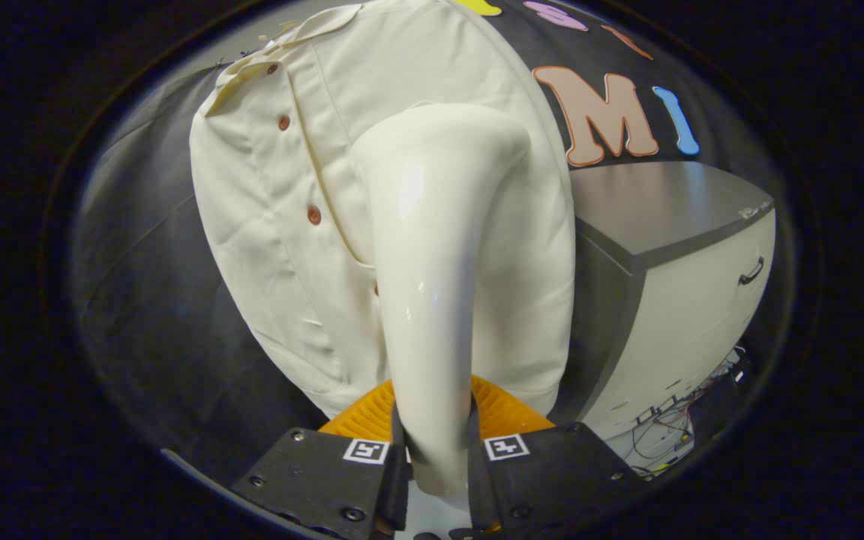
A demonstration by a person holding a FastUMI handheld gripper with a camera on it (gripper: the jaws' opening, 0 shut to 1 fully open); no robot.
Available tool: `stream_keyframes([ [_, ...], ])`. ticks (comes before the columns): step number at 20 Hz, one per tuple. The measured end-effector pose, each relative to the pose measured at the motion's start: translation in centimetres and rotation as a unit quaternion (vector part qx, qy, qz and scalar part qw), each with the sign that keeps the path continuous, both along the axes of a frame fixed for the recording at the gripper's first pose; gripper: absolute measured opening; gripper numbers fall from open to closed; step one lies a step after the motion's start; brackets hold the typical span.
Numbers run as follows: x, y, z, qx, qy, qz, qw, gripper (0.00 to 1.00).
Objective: Iron the clothes twice with a garment steamer, once on the left side and once on the right side.
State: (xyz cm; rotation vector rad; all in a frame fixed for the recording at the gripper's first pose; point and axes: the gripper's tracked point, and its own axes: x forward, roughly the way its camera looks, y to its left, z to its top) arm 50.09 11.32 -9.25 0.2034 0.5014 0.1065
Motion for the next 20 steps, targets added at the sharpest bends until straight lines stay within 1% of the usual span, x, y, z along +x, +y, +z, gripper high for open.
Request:
stream_keyframes([
  [9, -2.7, -0.5, -5.8, 0.015, 0.059, 0.010, 0.998, 0.32],
  [16, -5.1, -1.1, -8.1, 0.014, 0.086, 0.007, 0.996, 0.32],
  [20, -7.2, -1.1, -8.2, 0.020, 0.093, -0.001, 0.995, 0.32],
])
